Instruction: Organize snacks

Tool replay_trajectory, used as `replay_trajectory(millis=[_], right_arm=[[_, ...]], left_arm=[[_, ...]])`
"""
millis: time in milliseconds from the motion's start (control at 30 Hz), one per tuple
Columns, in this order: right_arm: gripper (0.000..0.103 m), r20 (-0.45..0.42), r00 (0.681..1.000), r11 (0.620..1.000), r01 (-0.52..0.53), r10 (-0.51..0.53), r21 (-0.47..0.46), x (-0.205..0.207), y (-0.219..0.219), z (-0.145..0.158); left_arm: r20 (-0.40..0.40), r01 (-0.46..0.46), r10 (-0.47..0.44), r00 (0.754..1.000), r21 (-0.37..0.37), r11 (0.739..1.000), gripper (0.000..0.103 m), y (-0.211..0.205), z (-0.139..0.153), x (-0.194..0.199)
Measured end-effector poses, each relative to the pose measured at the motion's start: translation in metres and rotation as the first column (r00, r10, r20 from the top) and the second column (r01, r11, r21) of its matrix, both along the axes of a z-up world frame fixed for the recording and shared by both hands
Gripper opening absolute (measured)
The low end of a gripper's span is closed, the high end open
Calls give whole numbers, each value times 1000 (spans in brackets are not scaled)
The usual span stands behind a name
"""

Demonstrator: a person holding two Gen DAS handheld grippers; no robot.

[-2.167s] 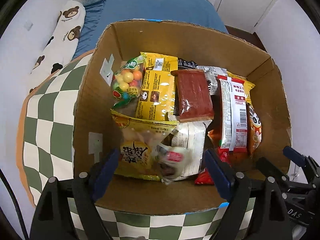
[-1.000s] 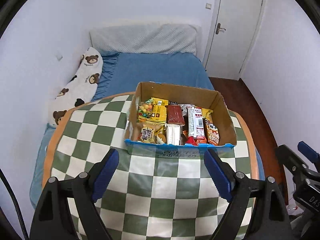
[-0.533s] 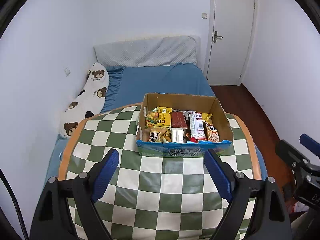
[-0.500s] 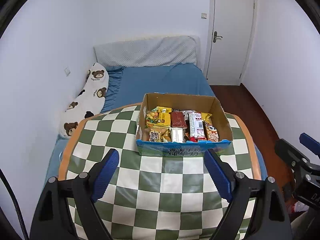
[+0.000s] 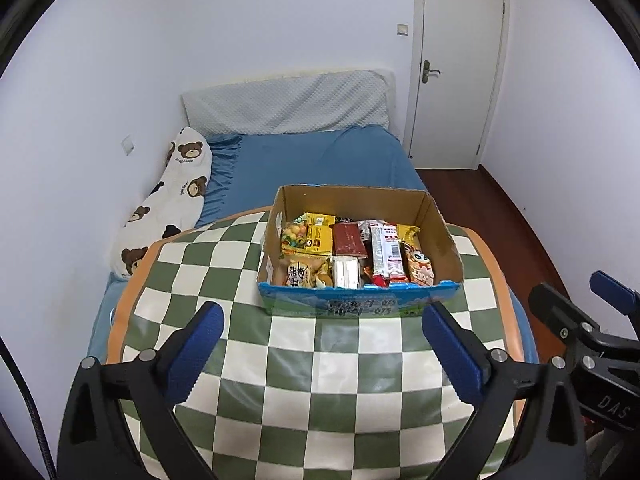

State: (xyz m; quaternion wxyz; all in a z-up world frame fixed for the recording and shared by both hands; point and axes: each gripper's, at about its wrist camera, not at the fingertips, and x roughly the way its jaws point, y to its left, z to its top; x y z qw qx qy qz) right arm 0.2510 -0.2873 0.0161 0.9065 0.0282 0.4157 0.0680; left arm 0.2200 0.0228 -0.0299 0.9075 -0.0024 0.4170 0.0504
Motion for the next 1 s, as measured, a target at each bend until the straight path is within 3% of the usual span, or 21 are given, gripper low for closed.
replay_trajectory(millis=[600,1000], right_arm=[[103,-43,996,995,71,-74,-72,76,0,-61],[103,-95,993,993,66,-75,-97,96,7,-88]], left_arm=[[-79,-55,56,995,9,998,102,11,-53,71],[-109,-66,68,992,24,998,102,17,-69,86]])
